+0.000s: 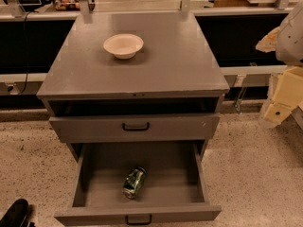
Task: Pick green can from middle drawer and place on counter
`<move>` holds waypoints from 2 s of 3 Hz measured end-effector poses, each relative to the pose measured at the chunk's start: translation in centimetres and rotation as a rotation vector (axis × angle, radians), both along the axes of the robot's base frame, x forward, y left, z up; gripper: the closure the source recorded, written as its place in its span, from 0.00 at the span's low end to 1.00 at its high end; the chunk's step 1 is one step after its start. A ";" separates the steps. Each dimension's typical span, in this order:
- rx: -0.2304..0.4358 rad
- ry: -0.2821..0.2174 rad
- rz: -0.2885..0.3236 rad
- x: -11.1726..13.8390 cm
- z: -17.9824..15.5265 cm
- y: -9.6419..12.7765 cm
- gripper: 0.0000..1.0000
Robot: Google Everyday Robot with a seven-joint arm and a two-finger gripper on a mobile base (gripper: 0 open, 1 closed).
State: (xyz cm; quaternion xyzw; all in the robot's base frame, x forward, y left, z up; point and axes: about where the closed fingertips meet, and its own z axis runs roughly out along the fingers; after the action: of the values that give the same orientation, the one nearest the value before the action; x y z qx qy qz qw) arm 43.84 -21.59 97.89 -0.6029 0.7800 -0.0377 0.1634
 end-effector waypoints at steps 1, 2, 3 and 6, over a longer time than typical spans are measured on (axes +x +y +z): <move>0.000 0.000 0.000 0.0 0.0 0.0 0.00; -0.035 -0.066 0.080 1.4 -3.6 3.6 0.00; -0.034 -0.068 0.078 1.4 -3.5 3.6 0.00; -0.204 0.093 0.505 2.4 -17.4 6.1 0.00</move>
Offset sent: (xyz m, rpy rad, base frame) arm 0.0299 0.1191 -0.0762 -0.1710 -0.2113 0.2986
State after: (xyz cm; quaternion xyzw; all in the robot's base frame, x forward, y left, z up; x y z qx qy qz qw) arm 46.25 -15.53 80.51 -0.7926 0.6039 -0.0465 0.0700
